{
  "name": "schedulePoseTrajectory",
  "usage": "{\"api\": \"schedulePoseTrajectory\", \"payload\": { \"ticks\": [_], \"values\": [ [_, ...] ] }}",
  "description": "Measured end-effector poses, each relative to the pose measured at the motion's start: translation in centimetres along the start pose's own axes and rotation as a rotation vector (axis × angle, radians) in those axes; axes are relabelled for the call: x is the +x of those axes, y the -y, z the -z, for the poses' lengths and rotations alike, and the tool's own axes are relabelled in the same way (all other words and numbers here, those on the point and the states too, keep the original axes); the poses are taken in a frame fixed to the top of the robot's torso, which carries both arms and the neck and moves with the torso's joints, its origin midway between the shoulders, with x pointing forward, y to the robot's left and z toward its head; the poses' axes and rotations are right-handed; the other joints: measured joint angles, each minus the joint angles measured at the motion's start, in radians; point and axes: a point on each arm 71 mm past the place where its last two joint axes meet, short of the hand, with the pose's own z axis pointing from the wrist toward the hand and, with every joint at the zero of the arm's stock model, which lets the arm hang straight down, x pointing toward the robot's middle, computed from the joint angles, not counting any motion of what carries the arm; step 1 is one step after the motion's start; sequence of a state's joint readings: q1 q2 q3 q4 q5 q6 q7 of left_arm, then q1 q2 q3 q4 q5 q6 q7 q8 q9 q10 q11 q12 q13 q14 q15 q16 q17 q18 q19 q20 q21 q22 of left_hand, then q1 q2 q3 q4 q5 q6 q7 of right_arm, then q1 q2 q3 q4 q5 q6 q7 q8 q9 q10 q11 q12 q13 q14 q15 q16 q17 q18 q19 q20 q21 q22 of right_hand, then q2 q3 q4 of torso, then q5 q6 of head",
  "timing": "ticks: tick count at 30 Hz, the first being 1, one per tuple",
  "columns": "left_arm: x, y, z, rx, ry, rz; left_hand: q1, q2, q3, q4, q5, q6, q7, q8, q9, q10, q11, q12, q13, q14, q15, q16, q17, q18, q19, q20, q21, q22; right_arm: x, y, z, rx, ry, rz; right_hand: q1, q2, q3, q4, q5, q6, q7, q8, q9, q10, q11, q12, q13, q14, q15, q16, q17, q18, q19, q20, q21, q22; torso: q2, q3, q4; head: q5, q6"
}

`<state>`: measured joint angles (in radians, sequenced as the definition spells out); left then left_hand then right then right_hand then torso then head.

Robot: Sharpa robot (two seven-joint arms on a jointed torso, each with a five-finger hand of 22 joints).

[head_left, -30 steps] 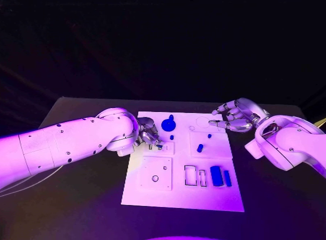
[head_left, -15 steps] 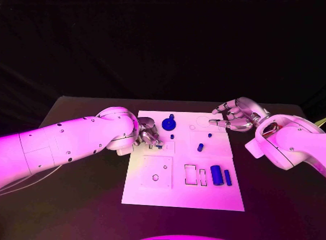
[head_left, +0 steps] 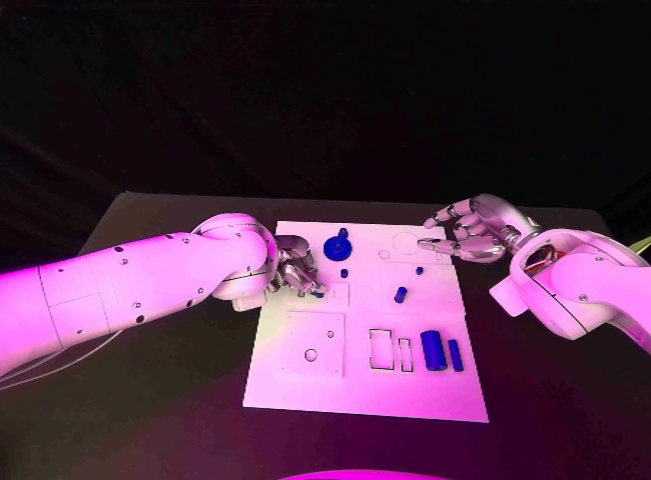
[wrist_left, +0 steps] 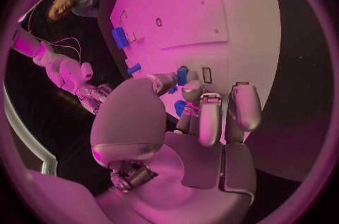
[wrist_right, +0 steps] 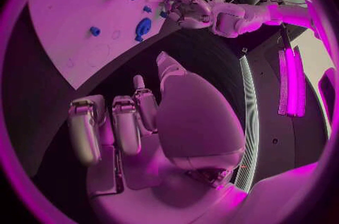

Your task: Assemble the parts on the task board

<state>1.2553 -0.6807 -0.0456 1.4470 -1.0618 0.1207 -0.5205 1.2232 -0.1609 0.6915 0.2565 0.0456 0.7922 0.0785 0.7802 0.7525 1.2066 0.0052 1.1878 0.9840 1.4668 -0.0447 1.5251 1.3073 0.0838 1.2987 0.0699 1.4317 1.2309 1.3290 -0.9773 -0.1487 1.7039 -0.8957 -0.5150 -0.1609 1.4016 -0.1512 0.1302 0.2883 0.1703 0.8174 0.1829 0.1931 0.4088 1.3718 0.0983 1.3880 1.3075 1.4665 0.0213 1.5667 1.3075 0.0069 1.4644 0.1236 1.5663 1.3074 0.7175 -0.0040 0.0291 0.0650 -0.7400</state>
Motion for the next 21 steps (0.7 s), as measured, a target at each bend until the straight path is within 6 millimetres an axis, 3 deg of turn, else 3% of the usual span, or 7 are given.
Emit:
{"api": "schedulePoseTrajectory", "payload": {
  "ticks": [15,21],
  "values": [
    [0.02,-0.02,0.01,-0.002,-0.005,-0.003,-0.01,-0.01,0.017,-0.017,0.004,0.005,-0.002,0.0,0.001,0.004,-0.004,0.0,0.001,0.0,0.0,0.0,0.0,0.0,0.0,0.0,0.0,0.0,0.0,0.01,-0.03,0.0,0.0,0.0,0.0,0.0,0.0,0.0,0.0,0.0,0.0,0.0,0.0,0.0,0.0,0.0,0.0,0.0,0.0,0.0,0.0,0.0,0.0,0.0,0.0,0.001,0.001,0.0003,0.0002,0.001,0.0],
    [0.02,-0.01,0.0,-0.002,-0.006,-0.004,-0.024,-0.001,0.02,-0.014,0.004,0.005,-0.002,0.0,0.007,0.013,-0.005,0.006,0.009,0.0,0.0,0.005,0.0,0.0,0.004,-0.004,0.0,0.005,0.0,0.02,-0.04,0.0,0.0,0.0,0.0,0.0,0.0,0.0,0.0,0.0,0.0,0.0,0.0,0.0,0.0,0.0,0.0,0.0,0.0,0.0,0.0,0.0,0.0,0.0,0.0,0.0,0.001,0.0006,0.0005,0.001,-0.002]
  ]
}}
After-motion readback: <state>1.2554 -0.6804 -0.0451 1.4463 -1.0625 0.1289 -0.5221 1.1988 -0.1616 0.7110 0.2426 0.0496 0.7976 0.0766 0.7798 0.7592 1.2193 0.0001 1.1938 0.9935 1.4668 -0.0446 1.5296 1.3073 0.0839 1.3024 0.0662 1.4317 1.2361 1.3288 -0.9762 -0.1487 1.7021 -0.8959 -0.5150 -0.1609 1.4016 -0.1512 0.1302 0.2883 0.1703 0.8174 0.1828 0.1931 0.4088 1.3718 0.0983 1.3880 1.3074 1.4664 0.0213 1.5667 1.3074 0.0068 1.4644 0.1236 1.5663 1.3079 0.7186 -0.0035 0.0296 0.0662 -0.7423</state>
